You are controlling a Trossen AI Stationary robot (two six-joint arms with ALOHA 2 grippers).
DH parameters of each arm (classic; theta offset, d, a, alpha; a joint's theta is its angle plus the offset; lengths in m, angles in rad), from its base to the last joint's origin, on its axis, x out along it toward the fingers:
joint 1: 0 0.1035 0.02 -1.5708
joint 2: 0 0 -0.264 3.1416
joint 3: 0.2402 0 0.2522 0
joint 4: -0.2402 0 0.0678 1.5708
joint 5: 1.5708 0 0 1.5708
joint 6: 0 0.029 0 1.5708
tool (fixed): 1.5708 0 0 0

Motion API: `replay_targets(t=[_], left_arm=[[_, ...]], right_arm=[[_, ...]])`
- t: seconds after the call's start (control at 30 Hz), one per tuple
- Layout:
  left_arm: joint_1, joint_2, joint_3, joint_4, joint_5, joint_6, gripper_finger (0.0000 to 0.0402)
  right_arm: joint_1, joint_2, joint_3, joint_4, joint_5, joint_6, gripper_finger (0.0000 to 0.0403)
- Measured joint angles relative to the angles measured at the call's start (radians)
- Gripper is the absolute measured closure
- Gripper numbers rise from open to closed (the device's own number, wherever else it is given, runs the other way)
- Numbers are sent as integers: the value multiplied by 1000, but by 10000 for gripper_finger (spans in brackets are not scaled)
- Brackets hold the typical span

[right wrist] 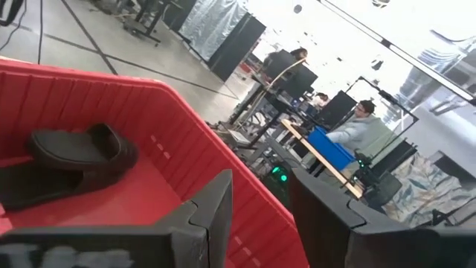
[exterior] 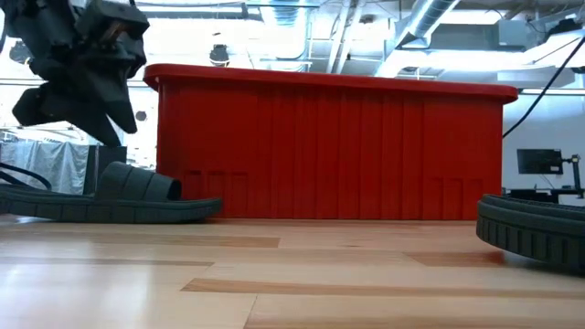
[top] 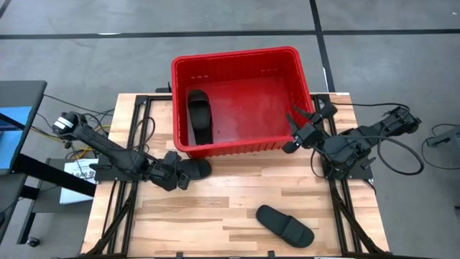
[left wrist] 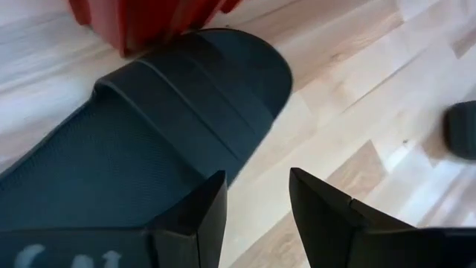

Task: Pick and place slides into bin
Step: Put the black slide into the red bin

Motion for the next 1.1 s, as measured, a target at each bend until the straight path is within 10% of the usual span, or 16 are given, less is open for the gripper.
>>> replay_targets(t=[1.1], left_arm=[[-74, 218, 0, 140, 0, 91, 264]], right_arm=[[27, 0, 0, 5, -2, 0, 278]])
